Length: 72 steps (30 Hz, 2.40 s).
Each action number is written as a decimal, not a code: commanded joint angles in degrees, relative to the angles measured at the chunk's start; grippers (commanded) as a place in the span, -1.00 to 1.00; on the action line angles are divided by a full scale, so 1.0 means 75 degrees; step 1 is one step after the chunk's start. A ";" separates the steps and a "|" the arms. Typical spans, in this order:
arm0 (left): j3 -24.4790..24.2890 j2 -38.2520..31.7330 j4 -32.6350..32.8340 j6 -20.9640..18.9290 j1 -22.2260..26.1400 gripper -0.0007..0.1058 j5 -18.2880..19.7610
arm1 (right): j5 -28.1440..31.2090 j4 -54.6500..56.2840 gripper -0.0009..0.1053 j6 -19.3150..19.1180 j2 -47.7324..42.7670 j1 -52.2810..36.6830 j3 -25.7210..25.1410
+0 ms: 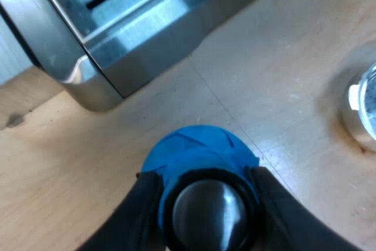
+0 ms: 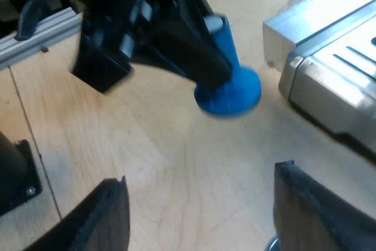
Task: Grind coffee beans and then tamp
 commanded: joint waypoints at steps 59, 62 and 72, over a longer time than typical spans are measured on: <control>-0.0556 -0.0743 0.0559 -0.0072 -0.1323 -0.98 0.1464 | 0.0915 0.1256 0.06 -0.0676 -0.1930 -0.0003 0.1716; -0.0771 -0.0452 0.0480 0.0048 -0.1807 -0.98 0.1282 | 0.0915 0.1246 0.06 -0.0676 -0.1930 -0.0003 0.1716; -0.1437 0.0890 0.0132 0.0091 -0.1989 -0.98 0.1474 | 0.0915 0.1203 0.06 -0.0623 -0.1930 -0.0003 0.1716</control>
